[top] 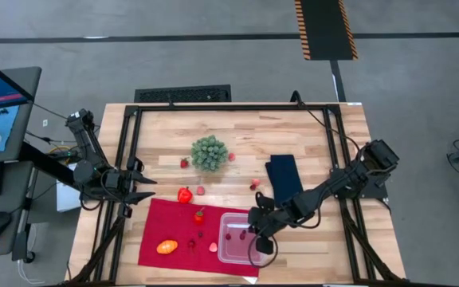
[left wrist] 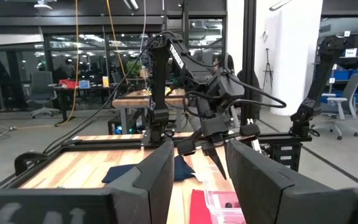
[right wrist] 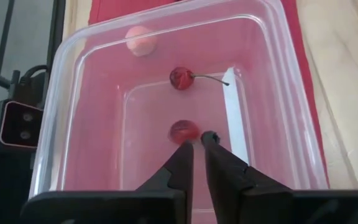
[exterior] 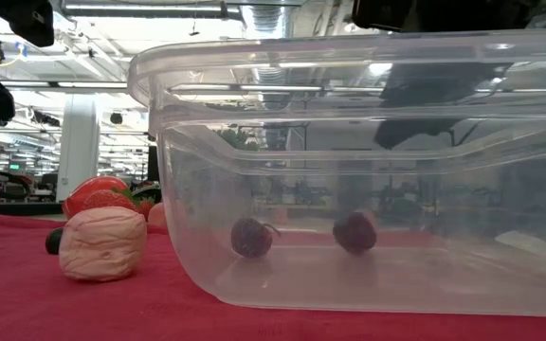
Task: Pick and placing Produce into tupperware
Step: Put the top cherry into the transparent bin
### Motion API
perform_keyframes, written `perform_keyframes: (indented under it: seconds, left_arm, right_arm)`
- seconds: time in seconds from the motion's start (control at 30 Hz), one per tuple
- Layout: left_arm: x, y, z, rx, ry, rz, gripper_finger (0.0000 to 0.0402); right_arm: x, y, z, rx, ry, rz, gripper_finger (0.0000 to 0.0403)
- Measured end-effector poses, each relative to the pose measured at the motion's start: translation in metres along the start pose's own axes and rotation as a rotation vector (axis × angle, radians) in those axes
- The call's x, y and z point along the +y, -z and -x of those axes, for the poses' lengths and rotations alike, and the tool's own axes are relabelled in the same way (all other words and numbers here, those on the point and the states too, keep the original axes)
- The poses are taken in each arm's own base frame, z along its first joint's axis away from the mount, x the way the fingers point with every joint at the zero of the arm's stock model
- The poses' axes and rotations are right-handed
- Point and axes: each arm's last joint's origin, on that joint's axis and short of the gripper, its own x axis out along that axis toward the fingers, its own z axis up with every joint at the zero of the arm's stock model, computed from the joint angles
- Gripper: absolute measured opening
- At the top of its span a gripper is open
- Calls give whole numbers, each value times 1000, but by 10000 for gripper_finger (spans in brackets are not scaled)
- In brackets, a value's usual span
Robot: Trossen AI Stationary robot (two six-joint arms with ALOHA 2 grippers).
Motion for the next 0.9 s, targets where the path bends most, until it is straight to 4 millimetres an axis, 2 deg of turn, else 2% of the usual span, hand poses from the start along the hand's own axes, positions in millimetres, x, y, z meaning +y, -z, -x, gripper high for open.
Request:
perform_keyframes:
  seconds: [0.2, 0.43, 0.57, 0.67, 0.9]
  left_arm:
    - [0, 0, 0, 0, 0, 0, 142]
    - [0, 0, 0, 0, 0, 0, 142]
    - [0, 0, 0, 0, 0, -1, 142]
    - [0, 0, 0, 1, 0, -2, 142]
    - [0, 0, 0, 1, 0, -1, 142]
  right_arm:
    - [0, -5, 5, -22, -3, 52, 67]
    - [4, -38, 25, -98, 11, 135, 68]
    - [-10, -41, 35, -15, 177, 136, 68]
    - [-28, -42, 38, 41, 316, 72, 68]
    - [-58, -44, 33, 136, 413, -40, 68]
